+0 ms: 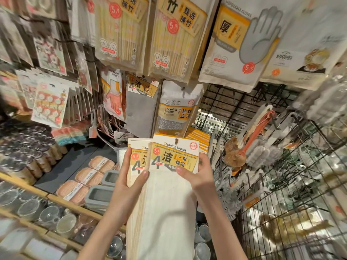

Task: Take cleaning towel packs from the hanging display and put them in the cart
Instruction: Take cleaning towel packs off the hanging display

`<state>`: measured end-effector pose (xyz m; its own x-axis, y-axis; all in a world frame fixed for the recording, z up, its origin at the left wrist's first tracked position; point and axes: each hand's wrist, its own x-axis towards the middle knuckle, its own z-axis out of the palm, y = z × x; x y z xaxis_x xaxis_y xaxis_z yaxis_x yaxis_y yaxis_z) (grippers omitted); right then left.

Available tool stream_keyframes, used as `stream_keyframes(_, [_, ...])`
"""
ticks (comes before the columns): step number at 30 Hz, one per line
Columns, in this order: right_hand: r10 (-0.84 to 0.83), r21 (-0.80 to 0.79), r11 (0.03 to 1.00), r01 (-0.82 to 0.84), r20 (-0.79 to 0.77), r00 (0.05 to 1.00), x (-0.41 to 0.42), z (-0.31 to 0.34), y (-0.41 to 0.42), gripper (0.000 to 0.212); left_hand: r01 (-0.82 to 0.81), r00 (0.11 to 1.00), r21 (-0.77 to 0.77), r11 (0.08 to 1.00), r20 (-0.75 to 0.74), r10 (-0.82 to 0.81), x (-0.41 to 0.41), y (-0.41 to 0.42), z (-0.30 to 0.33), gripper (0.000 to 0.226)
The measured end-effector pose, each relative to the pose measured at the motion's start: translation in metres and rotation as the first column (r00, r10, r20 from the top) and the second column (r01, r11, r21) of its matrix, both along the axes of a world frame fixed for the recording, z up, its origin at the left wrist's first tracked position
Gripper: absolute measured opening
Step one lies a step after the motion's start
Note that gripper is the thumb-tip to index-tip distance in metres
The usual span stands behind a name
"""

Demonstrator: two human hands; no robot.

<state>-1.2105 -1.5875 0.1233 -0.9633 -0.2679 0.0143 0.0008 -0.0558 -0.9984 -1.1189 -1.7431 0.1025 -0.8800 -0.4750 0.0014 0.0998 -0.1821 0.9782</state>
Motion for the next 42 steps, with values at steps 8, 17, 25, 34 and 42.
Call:
stream_keyframes(8, [-0.047,-0.063,0.997,0.048,0.011,0.999,-0.011,-0.006,0.009,0.042,-0.039,0.999,-0.040,0.998,-0.010,0.038,-0.006,-0.007,-0.004,0.061])
stream_keyframes(17, [-0.226,-0.015,0.973,0.230,0.115,0.967,-0.030,-0.053,0.025,0.051,-0.103,0.995,-0.098,0.990,0.000,0.103,-0.009,-0.024,-0.012,0.061])
stream_keyframes(25, [-0.331,0.098,0.942,0.320,0.130,0.935,-0.054,-0.100,0.029,0.049,-0.084,0.995,-0.261,0.962,0.020,0.093,-0.014,-0.035,-0.012,0.063])
stream_keyframes(34, [-0.427,0.256,0.886,0.386,0.128,0.895,-0.085,-0.122,0.030,0.058,-0.106,0.992,-0.151,0.983,0.046,0.114,-0.014,-0.041,-0.015,0.062])
stream_keyframes(42, [-0.496,0.291,0.846,0.446,0.124,0.859,-0.103,-0.143,0.017,0.050,-0.110,0.990,-0.168,0.980,0.064,0.122,-0.013,-0.050,-0.018,0.065])
